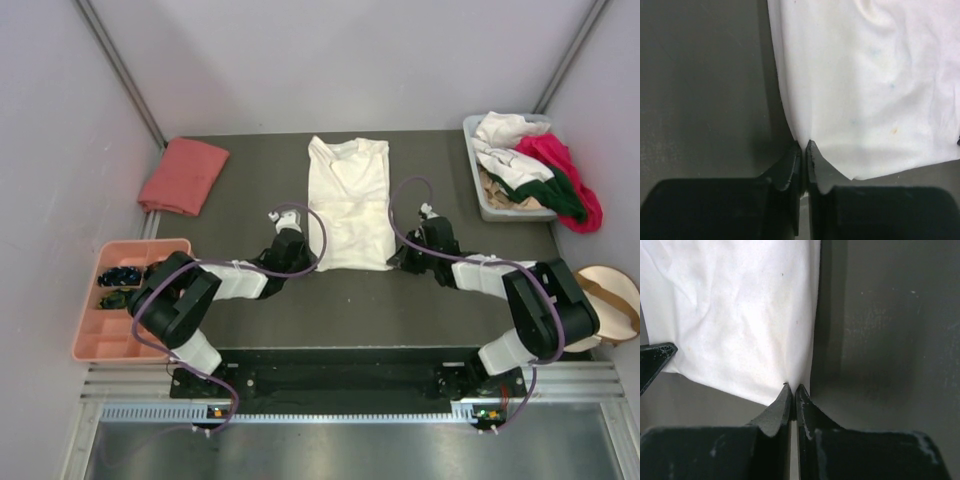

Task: Fold and stack the t-shirts
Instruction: Grab one side of the 2/3 rectangular tshirt with both arms, then fold the long partially folded tshirt into a neat square, then smooth out wrinkles on the folded tshirt

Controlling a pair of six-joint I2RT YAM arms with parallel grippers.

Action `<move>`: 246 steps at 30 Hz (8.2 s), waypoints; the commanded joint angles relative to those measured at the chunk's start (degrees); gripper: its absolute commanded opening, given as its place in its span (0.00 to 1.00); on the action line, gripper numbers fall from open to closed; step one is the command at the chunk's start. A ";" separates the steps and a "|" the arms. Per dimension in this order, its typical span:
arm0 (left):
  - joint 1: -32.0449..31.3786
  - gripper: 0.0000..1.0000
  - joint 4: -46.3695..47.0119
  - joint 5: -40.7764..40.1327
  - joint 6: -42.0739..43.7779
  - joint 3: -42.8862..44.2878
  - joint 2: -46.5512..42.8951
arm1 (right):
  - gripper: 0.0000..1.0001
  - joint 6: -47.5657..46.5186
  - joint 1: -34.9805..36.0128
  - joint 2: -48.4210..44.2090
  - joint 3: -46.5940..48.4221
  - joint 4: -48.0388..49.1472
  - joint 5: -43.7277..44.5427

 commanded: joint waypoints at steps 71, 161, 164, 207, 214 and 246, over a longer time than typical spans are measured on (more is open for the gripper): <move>-0.65 0.00 -14.96 -15.72 10.28 17.23 -14.00 | 0.00 1.07 15.97 -12.99 22.12 -21.67 33.64; 10.52 0.99 -17.94 -5.16 2.90 3.98 -24.61 | 0.79 -9.75 10.43 27.70 54.56 -17.62 -11.63; 10.43 0.99 -18.38 -5.95 3.69 4.07 -25.05 | 0.79 -8.25 10.52 29.64 55.97 -16.57 -12.42; 10.52 0.99 -19.61 -5.96 6.15 6.44 -20.13 | 0.82 -20.03 5.42 31.25 63.72 -17.80 22.11; 10.43 0.99 -15.93 1.24 9.57 10.82 -17.76 | 0.82 -17.31 5.42 17.01 48.69 -18.58 19.93; 4.89 0.99 -1.33 12.24 3.69 11.80 8.79 | 0.83 -9.48 5.42 19.10 40.42 -14.89 0.76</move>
